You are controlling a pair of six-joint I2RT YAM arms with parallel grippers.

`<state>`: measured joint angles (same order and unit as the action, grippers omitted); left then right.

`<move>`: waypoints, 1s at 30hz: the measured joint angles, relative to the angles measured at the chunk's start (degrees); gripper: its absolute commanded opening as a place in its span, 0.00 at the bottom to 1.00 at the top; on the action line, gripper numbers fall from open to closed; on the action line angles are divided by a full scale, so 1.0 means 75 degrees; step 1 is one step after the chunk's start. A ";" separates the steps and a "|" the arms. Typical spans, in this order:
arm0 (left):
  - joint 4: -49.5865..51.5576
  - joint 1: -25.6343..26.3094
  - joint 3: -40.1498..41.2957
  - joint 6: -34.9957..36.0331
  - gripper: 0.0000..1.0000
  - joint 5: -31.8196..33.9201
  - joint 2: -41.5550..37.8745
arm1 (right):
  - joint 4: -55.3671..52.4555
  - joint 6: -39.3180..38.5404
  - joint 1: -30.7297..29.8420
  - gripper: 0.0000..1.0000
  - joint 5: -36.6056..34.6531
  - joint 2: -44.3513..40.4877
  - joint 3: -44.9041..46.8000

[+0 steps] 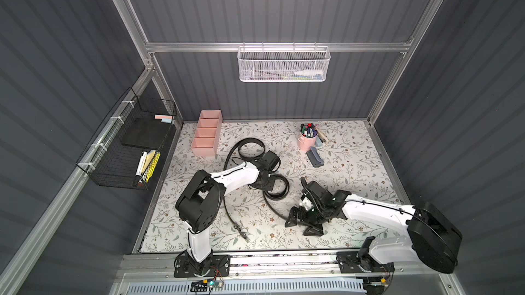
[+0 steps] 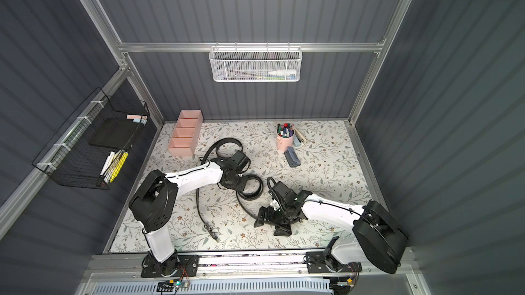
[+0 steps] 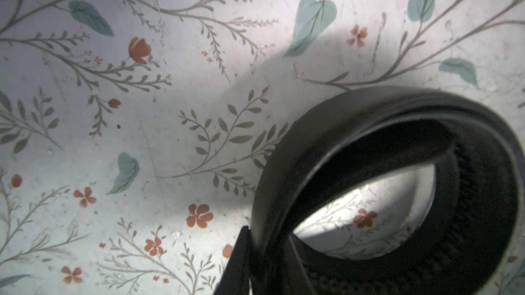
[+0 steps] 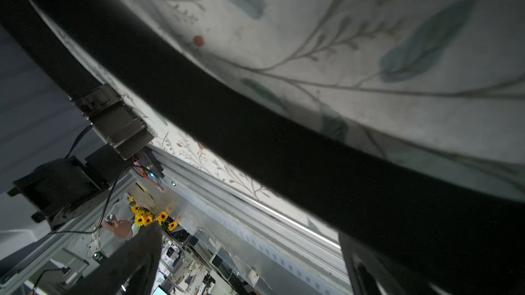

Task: Place the belts into the storage roll
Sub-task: Roll the belt at the center of the board.

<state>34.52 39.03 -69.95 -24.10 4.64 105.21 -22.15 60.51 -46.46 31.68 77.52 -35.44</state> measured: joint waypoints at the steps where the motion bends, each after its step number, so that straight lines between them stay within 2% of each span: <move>1: 0.0015 0.0064 0.0093 0.0029 0.15 0.0050 -0.0070 | 0.0085 0.0029 0.0108 0.99 -0.0017 0.0023 0.0029; 7: 0.0125 0.0396 0.0810 0.0160 0.15 0.0256 -0.0647 | 0.0653 -0.0119 0.1122 0.99 -0.0076 0.0169 0.0026; 12: 0.0152 0.0650 0.1227 0.0224 0.15 0.0469 -0.0985 | 0.0845 -0.0443 0.1865 0.99 -0.0017 0.0842 -0.0478; 25: -0.0012 0.1207 0.1632 0.0242 0.15 0.0755 -0.1271 | 0.1547 -0.0571 0.2104 0.99 0.0778 0.3398 -0.3136; 30: -0.0017 0.1352 0.1588 0.0210 0.15 0.0886 -0.1212 | 0.0979 -0.0755 0.2261 0.98 0.0609 0.3098 -0.3293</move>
<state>34.39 49.17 -58.04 -22.52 11.29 96.12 -14.81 54.85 -29.50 36.25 100.75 -60.14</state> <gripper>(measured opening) 0.176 0.986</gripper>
